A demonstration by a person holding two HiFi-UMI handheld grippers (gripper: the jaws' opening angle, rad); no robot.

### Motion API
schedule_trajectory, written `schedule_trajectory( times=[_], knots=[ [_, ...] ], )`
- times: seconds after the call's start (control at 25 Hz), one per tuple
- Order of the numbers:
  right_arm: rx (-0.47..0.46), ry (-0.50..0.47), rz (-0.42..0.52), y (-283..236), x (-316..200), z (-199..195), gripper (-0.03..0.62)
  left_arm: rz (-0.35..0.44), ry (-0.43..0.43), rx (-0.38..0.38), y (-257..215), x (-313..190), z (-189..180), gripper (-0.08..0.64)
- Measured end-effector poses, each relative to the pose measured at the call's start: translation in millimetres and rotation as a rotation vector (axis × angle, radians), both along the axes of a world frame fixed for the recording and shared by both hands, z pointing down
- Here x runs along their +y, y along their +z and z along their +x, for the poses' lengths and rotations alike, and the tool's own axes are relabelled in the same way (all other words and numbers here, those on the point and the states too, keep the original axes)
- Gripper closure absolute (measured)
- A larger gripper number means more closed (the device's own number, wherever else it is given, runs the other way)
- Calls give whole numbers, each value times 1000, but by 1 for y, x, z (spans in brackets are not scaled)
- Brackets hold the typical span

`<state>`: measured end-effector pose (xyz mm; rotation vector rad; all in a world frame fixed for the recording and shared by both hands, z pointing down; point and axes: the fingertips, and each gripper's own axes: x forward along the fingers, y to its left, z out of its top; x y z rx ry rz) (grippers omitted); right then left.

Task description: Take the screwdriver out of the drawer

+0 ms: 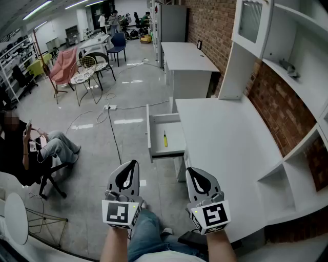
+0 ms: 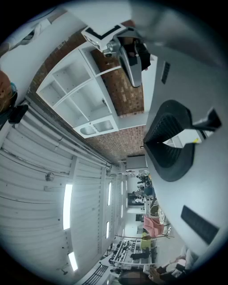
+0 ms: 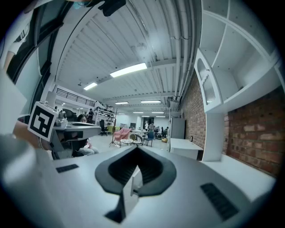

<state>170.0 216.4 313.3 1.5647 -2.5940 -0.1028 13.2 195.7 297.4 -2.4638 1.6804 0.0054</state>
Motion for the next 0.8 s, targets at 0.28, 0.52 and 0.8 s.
schedule_trajectory(
  times=[0.28, 0.52, 0.8],
  knots=[
    [5, 14, -43, 17, -36, -19, 583, -26, -16, 33, 11, -36, -30, 547],
    [23, 27, -85, 37, -88, -44, 582, -61, -26, 56, 27, -87, -66, 548],
    [39, 74, -136, 56, -175, -75, 581, -112, 11, 63, 49, -179, -105, 546]
  ],
)
